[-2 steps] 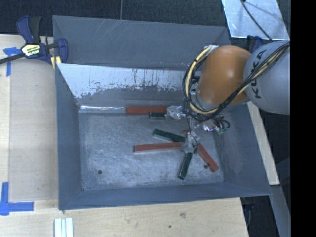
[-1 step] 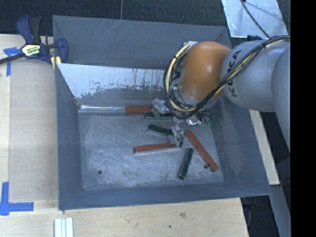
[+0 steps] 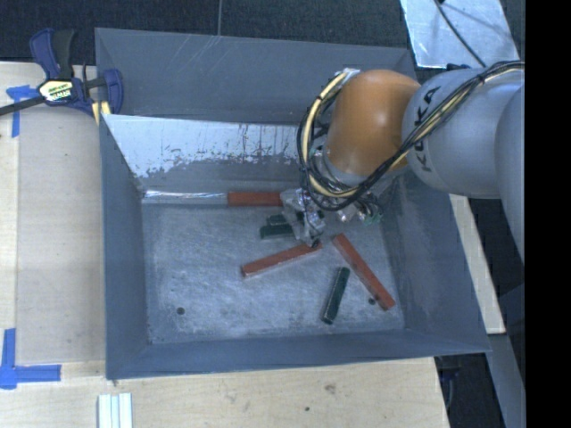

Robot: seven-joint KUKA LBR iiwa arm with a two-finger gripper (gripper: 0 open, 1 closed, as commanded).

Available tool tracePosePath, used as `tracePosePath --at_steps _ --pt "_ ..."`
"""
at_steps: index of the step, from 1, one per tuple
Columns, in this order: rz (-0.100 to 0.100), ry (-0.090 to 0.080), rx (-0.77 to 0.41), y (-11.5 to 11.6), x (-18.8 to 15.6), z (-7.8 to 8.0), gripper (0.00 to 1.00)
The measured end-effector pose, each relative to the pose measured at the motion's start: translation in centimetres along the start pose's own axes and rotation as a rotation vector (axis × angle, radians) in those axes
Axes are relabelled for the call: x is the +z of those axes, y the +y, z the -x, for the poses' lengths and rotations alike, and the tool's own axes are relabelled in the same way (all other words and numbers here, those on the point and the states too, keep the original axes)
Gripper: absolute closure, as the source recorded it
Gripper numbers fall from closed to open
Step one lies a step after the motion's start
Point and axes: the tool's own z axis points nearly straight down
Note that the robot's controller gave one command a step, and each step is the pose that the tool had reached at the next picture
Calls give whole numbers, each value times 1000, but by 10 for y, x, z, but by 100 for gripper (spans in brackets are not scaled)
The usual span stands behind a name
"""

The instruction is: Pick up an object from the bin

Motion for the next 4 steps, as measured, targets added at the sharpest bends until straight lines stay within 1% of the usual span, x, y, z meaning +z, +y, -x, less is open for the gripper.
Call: tracePosePath --at_steps 1,2,3,4 --pt "4 15 0 1 7 -5 0" --pt "4 14 0 1 7 -5 0" --pt "5 14 -183 6 7 -5 0" --pt "6 14 -181 6 7 -5 0"
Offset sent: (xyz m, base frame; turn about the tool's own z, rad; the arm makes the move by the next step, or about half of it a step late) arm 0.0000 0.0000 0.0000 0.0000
